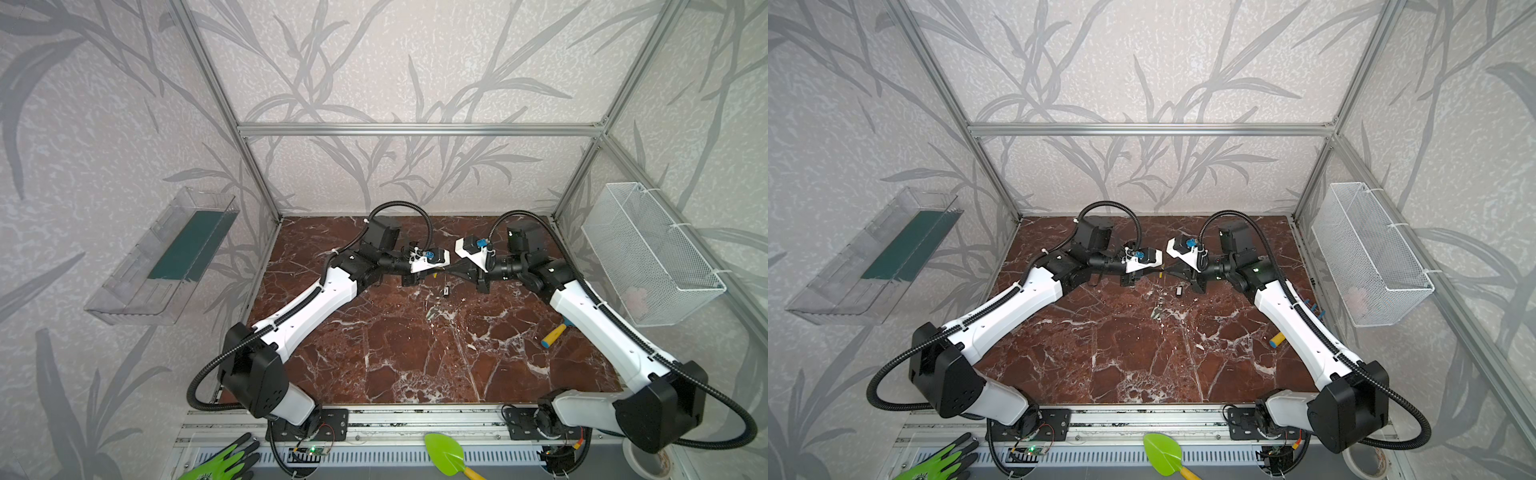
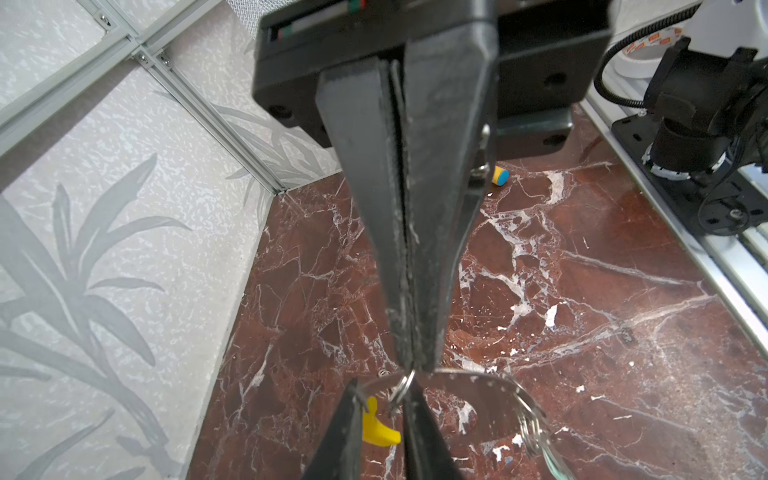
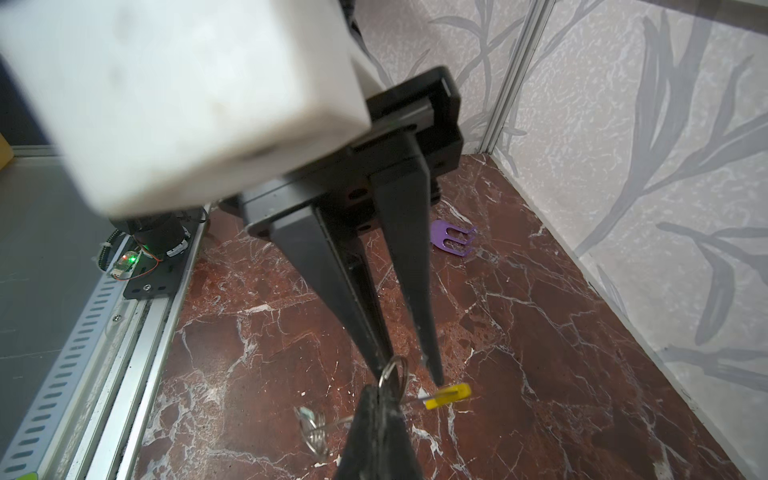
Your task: Put the keys on the keyring
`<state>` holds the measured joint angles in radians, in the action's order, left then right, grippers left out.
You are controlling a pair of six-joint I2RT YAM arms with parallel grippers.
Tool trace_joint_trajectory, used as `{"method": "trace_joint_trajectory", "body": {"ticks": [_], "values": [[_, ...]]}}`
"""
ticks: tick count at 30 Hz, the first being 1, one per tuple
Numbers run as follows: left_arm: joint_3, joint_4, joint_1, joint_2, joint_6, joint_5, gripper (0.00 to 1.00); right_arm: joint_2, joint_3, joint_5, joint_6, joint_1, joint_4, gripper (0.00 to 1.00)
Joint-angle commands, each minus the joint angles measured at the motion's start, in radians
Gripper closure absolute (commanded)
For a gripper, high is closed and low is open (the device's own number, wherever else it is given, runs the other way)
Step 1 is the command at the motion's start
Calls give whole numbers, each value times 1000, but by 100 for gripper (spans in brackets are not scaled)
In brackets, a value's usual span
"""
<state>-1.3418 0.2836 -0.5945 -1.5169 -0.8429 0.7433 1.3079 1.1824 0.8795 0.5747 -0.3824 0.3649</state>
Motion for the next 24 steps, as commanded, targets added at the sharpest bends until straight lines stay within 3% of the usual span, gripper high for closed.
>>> {"method": "trace_joint_trajectory", "body": {"ticks": [1, 5, 14, 24], "values": [[-18, 9, -1, -5, -32, 19, 89, -13, 19, 11, 8, -10, -4, 100], [-16, 13, -3, -2, -39, 28, 100, -17, 9, -7, -16, -12, -36, 100], [44, -125, -1, 24, 39, 38, 100, -78, -105, -107, -56, -6, -204, 98], [78, -194, 0, 40, 93, 70, 100, -84, -135, -77, -89, 8, -270, 100]]}}
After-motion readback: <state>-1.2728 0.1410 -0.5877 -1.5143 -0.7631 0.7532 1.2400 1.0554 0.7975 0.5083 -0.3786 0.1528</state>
